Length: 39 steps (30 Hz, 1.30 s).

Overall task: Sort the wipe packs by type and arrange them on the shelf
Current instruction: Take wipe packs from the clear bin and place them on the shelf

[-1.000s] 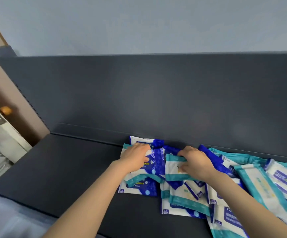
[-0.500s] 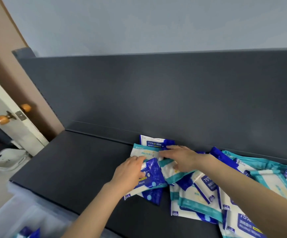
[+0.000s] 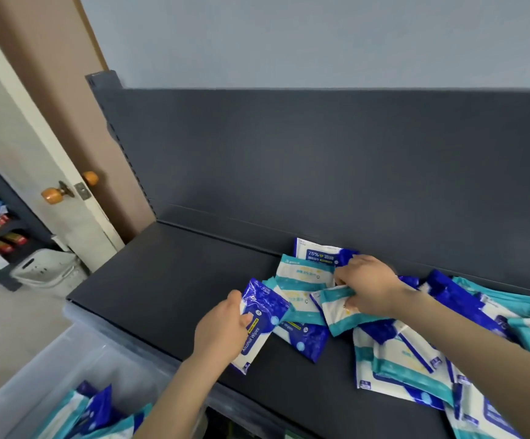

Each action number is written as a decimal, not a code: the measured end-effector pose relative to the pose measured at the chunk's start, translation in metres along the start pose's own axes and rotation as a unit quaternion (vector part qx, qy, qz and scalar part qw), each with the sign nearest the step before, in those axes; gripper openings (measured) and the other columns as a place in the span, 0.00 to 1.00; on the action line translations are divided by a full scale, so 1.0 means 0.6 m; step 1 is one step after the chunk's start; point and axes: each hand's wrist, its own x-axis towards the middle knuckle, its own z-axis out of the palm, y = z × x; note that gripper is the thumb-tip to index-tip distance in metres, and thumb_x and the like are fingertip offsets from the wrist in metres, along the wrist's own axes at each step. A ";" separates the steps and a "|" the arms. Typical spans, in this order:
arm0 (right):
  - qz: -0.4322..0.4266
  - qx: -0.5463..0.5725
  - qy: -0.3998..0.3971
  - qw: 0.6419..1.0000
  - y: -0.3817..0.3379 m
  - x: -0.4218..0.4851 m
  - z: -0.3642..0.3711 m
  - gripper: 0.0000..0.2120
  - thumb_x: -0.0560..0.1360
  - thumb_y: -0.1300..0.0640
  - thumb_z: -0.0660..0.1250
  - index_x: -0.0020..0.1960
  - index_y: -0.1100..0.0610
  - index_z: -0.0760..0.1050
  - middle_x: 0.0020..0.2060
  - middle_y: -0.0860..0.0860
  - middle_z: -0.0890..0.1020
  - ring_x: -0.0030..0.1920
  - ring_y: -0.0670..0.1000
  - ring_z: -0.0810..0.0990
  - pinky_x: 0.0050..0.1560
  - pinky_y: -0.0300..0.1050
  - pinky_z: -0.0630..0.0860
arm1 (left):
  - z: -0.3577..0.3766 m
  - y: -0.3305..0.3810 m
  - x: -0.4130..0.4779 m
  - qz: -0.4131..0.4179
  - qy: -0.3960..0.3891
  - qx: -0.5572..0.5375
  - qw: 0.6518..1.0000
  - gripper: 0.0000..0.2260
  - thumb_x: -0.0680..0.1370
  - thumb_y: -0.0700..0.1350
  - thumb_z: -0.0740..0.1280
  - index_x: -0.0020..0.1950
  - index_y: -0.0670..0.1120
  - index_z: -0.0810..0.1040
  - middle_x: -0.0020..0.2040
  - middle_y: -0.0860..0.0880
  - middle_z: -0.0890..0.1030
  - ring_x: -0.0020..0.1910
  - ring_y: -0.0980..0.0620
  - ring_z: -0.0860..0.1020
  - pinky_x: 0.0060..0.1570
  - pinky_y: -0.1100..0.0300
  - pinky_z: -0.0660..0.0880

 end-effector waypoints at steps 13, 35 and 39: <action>0.141 0.248 0.121 0.951 -0.208 -0.042 -0.008 0.22 0.74 0.44 0.66 0.66 0.50 0.72 0.61 0.48 0.77 0.63 0.51 0.72 0.56 0.44 0.71 | -0.019 -0.131 -0.068 -0.087 0.045 -0.181 0.979 0.07 0.81 0.51 0.58 0.52 0.51 0.61 0.47 0.52 0.78 0.44 0.51 0.80 0.44 0.52 0.78; -0.058 0.340 -0.003 0.939 -0.650 0.091 0.039 0.14 0.74 0.46 0.66 0.58 0.45 0.73 0.49 0.40 0.77 0.53 0.43 0.73 0.49 0.40 0.71 | -0.055 -0.569 -0.211 -0.326 0.142 -0.222 0.908 0.11 0.80 0.45 0.61 0.62 0.51 0.67 0.45 0.51 0.77 0.40 0.49 0.74 0.41 0.57 0.66; -0.063 0.330 -0.059 0.940 -0.711 0.112 0.074 0.14 0.75 0.44 0.64 0.60 0.44 0.72 0.53 0.41 0.77 0.55 0.43 0.74 0.52 0.41 0.73 | -0.042 -0.628 -0.199 -0.341 0.108 -0.193 0.914 0.10 0.80 0.44 0.61 0.60 0.50 0.68 0.42 0.48 0.78 0.38 0.46 0.75 0.38 0.56 0.69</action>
